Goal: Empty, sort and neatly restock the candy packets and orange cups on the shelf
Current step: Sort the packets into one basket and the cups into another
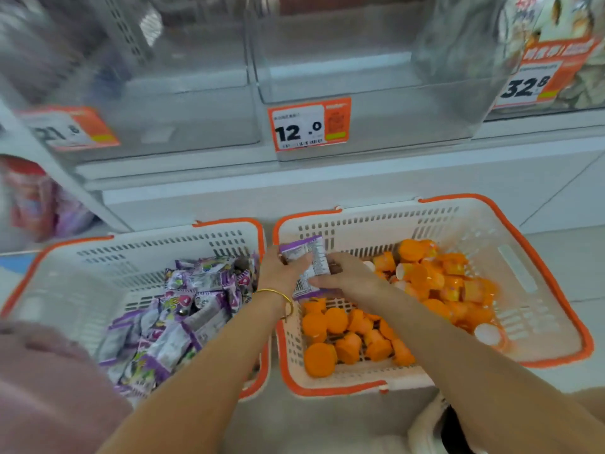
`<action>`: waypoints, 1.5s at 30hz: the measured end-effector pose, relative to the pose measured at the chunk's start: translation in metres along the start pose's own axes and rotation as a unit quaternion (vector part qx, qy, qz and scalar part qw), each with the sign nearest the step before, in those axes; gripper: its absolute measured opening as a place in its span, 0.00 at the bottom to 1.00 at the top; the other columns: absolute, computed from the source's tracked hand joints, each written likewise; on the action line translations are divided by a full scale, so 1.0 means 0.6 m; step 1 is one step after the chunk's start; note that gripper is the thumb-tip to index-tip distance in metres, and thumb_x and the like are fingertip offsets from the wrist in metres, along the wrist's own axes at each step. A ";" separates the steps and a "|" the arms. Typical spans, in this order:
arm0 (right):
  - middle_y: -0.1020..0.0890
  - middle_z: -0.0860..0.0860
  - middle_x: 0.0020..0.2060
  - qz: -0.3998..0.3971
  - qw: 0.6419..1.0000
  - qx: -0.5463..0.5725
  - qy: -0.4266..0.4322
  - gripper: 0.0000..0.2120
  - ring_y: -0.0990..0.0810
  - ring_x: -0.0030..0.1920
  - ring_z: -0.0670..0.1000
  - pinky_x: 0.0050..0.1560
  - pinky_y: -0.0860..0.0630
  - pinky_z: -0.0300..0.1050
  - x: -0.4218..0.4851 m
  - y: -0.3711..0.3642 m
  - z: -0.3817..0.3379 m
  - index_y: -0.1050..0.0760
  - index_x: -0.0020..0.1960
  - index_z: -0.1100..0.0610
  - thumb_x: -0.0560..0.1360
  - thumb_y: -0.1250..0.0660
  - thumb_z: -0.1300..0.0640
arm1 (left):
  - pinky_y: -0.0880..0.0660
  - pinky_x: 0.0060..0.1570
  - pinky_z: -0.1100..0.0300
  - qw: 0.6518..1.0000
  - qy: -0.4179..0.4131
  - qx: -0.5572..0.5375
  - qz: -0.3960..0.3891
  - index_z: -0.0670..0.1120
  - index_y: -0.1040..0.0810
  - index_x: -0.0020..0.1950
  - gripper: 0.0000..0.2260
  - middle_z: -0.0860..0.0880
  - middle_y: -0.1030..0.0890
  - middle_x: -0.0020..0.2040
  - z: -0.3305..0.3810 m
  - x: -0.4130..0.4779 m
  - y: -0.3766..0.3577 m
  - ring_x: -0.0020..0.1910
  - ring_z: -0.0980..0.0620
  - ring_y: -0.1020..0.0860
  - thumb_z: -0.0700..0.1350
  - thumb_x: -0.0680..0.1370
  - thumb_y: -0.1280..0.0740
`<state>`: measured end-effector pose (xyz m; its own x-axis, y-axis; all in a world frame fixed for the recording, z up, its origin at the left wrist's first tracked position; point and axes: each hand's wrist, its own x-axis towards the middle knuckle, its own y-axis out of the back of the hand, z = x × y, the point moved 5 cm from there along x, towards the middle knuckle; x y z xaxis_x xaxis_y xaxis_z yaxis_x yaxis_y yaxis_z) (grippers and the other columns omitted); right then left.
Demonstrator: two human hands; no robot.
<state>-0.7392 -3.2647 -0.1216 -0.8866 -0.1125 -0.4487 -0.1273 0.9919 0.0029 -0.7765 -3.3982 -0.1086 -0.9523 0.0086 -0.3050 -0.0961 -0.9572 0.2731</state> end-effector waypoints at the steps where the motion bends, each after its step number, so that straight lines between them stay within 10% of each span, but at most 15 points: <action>1: 0.18 0.59 0.50 -0.011 1.000 0.002 -0.009 0.17 0.16 0.47 0.53 0.42 0.19 0.42 0.004 -0.019 -0.003 0.27 0.60 0.63 0.73 0.28 0.62 | 0.31 0.31 0.67 1.000 -0.003 -0.009 0.025 0.38 0.25 0.51 0.14 0.47 0.25 0.39 -0.004 0.000 0.030 0.37 0.49 0.27 0.45 0.73 0.28; 5: 0.20 0.61 0.47 -0.017 0.998 -0.046 -0.050 0.15 0.16 0.42 0.54 0.37 0.20 0.41 0.009 -0.053 0.007 0.31 0.61 0.61 0.76 0.32 0.63 | 0.29 0.34 0.65 0.985 0.015 0.022 0.171 0.40 0.27 0.55 0.16 0.47 0.27 0.37 -0.014 0.001 0.163 0.36 0.47 0.28 0.46 0.73 0.28; 8: 0.20 0.59 0.46 0.000 0.996 -0.080 -0.050 0.13 0.18 0.42 0.54 0.36 0.21 0.40 0.006 -0.030 0.024 0.32 0.61 0.58 0.78 0.35 0.62 | 0.29 0.56 0.50 0.975 0.060 0.077 0.200 0.41 0.46 0.75 0.37 0.38 0.24 0.55 -0.042 0.013 0.226 0.56 0.40 0.26 0.50 0.74 0.30; 12: 0.20 0.60 0.44 0.116 0.980 -0.143 -0.081 0.12 0.18 0.41 0.56 0.40 0.19 0.50 0.006 0.073 0.068 0.31 0.61 0.59 0.78 0.36 0.64 | 0.43 0.70 0.44 0.925 -0.033 0.322 0.198 0.42 0.48 0.77 0.35 0.35 0.42 0.73 -0.039 0.018 0.202 0.73 0.36 0.43 0.50 0.76 0.33; 18: 0.21 0.59 0.54 0.360 0.850 -0.368 -0.109 0.16 0.23 0.50 0.61 0.42 0.26 0.51 -0.042 0.316 0.131 0.26 0.62 0.56 0.76 0.41 0.64 | 0.39 0.68 0.45 0.862 -0.299 0.406 -0.048 0.43 0.31 0.68 0.22 0.40 0.33 0.69 0.000 0.037 -0.076 0.69 0.39 0.36 0.50 0.77 0.41; 24: 0.36 0.53 0.72 0.206 0.834 -0.494 -0.133 0.22 0.39 0.71 0.61 0.67 0.36 0.57 0.021 0.398 0.188 0.38 0.73 0.47 0.80 0.44 0.45 | 0.45 0.73 0.44 0.659 -0.231 0.627 -0.345 0.50 0.47 0.77 0.27 0.48 0.57 0.78 -0.091 0.069 -0.330 0.77 0.46 0.56 0.53 0.81 0.42; 29: 0.43 0.49 0.76 0.179 0.839 -0.483 -0.174 0.26 0.48 0.73 0.65 0.70 0.43 0.63 0.051 0.410 0.229 0.39 0.73 0.40 0.78 0.54 0.34 | 0.51 0.73 0.42 0.561 -0.217 0.705 -0.376 0.51 0.59 0.77 0.29 0.49 0.66 0.76 -0.167 0.095 -0.415 0.76 0.45 0.61 0.58 0.81 0.50; 34: 0.38 0.44 0.73 0.148 0.855 -0.478 -0.132 0.24 0.46 0.72 0.58 0.68 0.39 0.60 0.041 0.379 0.215 0.35 0.70 0.39 0.79 0.54 0.36 | 0.45 0.70 0.40 0.503 -0.216 0.756 -0.360 0.55 0.50 0.76 0.24 0.50 0.64 0.77 -0.191 0.103 -0.361 0.75 0.41 0.50 0.58 0.81 0.52; 39: 0.36 0.44 0.72 0.077 0.835 -0.539 -0.079 0.24 0.42 0.72 0.53 0.66 0.42 0.59 0.022 0.317 0.217 0.31 0.69 0.42 0.79 0.54 0.37 | 0.35 0.64 0.48 0.559 -0.125 0.759 -0.309 0.50 0.36 0.67 0.19 0.47 0.33 0.69 -0.187 0.113 -0.284 0.67 0.45 0.35 0.58 0.81 0.51; 42: 0.29 0.44 0.68 0.011 0.804 -0.593 -0.041 0.36 0.36 0.68 0.53 0.65 0.41 0.59 0.011 0.256 0.219 0.28 0.66 0.42 0.71 0.65 0.33 | 0.31 0.57 0.51 0.642 -0.166 0.714 -0.226 0.47 0.32 0.64 0.17 0.46 0.28 0.63 -0.140 0.125 -0.279 0.62 0.46 0.30 0.54 0.82 0.48; 45: 0.21 0.48 0.59 -0.031 0.867 -0.497 -0.033 0.34 0.28 0.60 0.54 0.56 0.32 0.50 -0.003 0.212 0.241 0.24 0.60 0.47 0.70 0.60 0.36 | 0.35 0.64 0.53 0.740 -0.251 0.586 -0.217 0.44 0.32 0.67 0.16 0.44 0.32 0.68 -0.098 0.126 -0.312 0.67 0.45 0.34 0.50 0.82 0.46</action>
<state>-0.6897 -3.1294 -0.2496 -0.8412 -0.1273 -0.5256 -0.5230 0.4390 0.7306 -0.8133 -3.2354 -0.2364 -0.7171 0.6295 -0.2990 -0.3295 0.0719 0.9414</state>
